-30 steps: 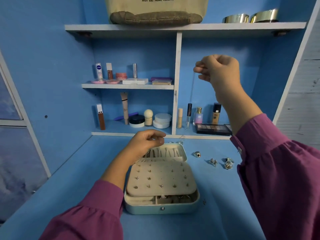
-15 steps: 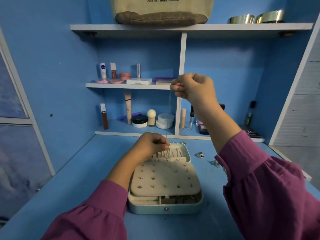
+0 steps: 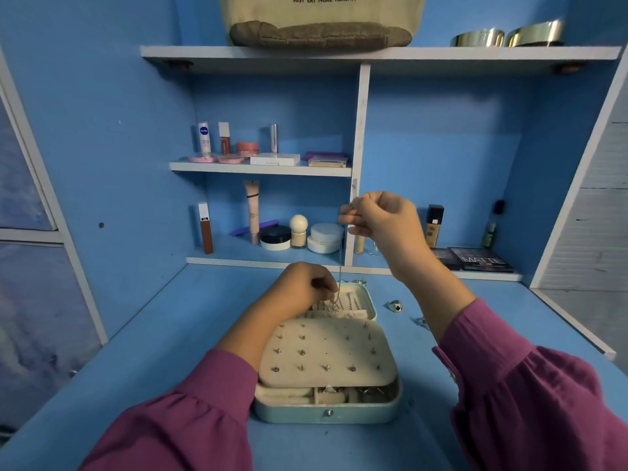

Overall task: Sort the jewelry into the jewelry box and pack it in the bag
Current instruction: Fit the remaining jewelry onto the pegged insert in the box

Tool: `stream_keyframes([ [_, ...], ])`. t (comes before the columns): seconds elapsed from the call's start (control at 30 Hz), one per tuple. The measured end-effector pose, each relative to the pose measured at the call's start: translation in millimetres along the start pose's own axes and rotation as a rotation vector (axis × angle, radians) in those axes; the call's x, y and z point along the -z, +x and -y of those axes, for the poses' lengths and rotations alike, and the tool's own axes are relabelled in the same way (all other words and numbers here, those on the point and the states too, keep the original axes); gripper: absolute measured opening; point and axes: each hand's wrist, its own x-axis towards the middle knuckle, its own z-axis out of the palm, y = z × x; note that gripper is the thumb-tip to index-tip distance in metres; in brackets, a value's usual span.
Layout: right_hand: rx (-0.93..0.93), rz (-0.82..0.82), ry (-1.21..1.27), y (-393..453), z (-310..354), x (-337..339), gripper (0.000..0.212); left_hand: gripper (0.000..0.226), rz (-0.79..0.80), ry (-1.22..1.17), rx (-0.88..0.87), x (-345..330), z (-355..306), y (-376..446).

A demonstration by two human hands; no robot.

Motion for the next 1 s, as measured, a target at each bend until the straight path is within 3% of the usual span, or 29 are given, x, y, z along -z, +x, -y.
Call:
stream_keyframes([
  [0.43, -0.150, 0.083, -0.129, -19.8, -76.9, 20.0, 0.009, 0.016, 0.110, -0.101, 0.017, -2.0, -0.4, -4.1],
  [0.67, -0.176, 0.137, -0.109, -21.6, -77.9, 20.5, 0.012, 0.014, -0.086, -0.231, 0.002, 1.3, -1.8, -3.1],
  [1.0, -0.151, 0.155, -0.189, -21.4, -82.5, 13.2, 0.016, 0.006, -0.104, -0.332, -0.004, 2.7, -4.7, -4.6],
])
